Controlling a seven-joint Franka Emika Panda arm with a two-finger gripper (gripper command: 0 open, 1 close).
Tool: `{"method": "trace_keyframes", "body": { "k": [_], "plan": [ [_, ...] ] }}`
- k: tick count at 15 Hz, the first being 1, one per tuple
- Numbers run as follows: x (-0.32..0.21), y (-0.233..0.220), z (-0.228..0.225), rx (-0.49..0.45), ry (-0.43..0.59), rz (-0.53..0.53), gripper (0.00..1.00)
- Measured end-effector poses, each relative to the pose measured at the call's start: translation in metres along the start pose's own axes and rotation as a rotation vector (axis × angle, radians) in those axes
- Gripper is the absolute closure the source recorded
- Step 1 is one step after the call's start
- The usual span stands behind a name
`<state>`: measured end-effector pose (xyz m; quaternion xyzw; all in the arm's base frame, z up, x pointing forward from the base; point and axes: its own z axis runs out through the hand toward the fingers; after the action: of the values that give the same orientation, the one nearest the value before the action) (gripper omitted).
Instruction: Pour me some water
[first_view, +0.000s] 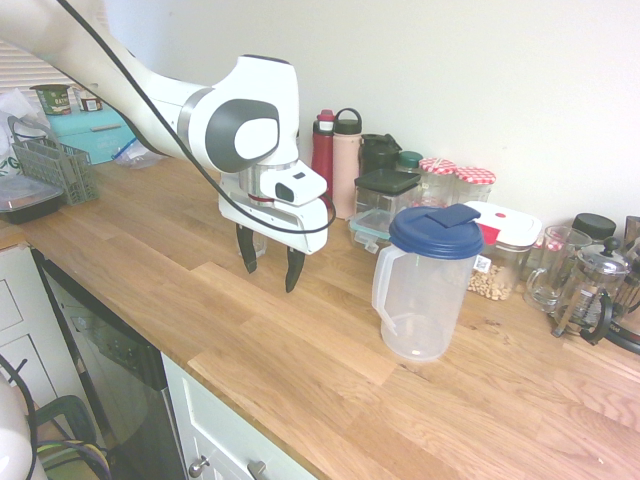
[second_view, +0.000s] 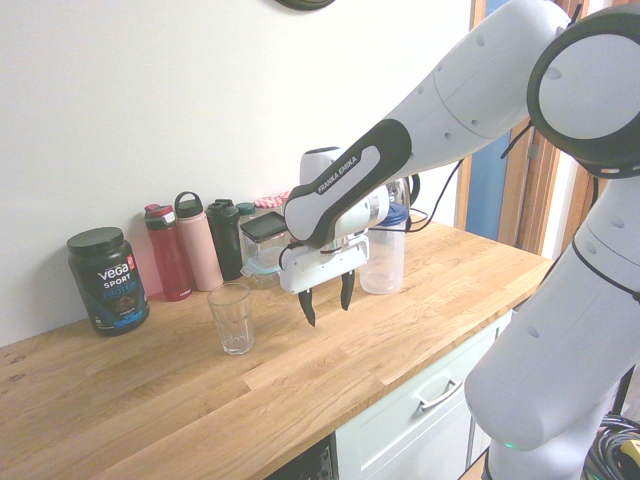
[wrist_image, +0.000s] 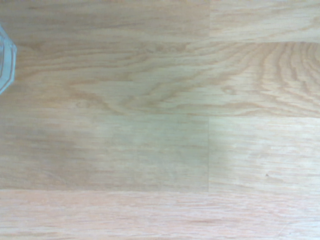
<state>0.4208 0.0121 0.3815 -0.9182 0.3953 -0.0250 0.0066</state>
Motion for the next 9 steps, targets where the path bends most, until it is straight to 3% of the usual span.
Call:
{"method": "trace_keyframes", "body": {
  "k": [4, 9],
  "plan": [
    [0.008, 0.002, -0.017, 0.01, 0.016, 0.012, 0.0],
    [0.027, 0.05, -0.109, 0.077, 0.116, 0.095, 0.0]
  ]
}}
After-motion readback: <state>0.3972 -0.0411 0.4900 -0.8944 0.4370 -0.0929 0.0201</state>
